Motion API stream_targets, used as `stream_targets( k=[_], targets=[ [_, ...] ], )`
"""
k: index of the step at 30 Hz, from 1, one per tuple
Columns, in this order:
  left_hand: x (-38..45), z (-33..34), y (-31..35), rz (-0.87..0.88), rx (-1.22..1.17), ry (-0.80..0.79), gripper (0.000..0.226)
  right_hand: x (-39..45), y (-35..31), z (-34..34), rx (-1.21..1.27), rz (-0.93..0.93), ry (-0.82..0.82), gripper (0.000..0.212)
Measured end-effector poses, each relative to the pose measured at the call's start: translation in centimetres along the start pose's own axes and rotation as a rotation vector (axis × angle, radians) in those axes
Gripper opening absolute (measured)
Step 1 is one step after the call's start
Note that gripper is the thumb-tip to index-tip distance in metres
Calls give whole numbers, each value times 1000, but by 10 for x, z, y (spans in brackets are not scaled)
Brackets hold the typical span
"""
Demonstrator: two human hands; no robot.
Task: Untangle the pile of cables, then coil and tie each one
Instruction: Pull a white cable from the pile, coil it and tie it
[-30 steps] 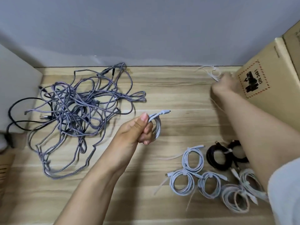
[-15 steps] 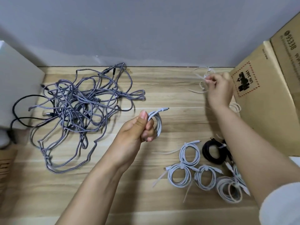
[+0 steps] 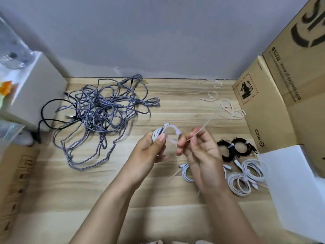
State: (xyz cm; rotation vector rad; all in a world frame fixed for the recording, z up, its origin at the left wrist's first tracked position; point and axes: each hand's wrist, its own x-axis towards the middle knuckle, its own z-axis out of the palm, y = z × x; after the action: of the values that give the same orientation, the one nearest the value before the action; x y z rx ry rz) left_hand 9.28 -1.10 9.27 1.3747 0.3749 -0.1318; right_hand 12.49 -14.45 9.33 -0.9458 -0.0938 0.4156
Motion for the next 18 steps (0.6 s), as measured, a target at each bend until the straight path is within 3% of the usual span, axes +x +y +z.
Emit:
stream_targets(
  k=[4, 8, 12, 15, 18],
  targets=[
    [-19, -1, -3, 86, 89, -13, 17, -23, 2, 7, -73, 30, -72, 22],
    [-30, -1, -5, 174, 148, 14, 16, -36, 1, 11, -76, 106, -73, 48],
    [-41, 3, -3, 259, 206, 12, 21, -45, -1, 18, -102, 231, -45, 29],
    [-49, 4, 0, 301, 313, 30, 21, -49, 1, 19, -141, 287, 22, 37],
    [-56, 5, 3, 330, 380, 6, 23, -51, 0, 19, -167, 344, -3, 30]
  ],
)
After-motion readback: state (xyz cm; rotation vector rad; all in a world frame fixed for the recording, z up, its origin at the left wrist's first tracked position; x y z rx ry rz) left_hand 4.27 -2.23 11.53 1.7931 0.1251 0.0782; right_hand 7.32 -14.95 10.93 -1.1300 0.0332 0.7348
